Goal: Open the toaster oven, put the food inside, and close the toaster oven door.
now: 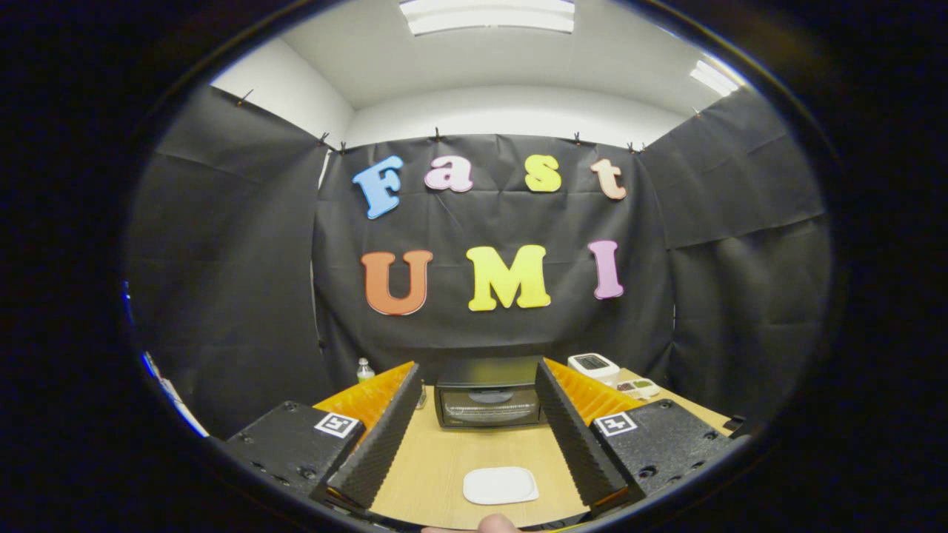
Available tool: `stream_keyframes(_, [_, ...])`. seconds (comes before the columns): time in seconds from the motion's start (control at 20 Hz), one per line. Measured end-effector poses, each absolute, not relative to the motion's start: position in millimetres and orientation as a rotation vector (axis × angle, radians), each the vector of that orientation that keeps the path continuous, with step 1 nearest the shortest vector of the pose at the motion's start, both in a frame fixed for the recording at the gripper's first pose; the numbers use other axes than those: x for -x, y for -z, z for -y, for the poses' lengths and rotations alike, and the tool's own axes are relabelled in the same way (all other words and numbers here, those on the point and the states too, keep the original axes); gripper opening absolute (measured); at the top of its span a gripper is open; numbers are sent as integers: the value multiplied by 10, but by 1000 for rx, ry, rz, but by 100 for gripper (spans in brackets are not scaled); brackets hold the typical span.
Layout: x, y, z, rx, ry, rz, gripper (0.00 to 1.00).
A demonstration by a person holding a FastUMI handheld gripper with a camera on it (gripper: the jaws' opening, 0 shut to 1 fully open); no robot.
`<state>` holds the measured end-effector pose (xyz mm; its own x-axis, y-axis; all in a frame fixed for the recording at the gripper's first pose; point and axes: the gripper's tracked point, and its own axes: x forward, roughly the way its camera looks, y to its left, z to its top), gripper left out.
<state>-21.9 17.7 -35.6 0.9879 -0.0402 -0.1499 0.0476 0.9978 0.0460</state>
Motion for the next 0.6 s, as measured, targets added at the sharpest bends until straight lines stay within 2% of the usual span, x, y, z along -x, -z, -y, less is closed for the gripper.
stream_keyframes(0.6, [226, 361, -217, -41, 52, -142, 100])
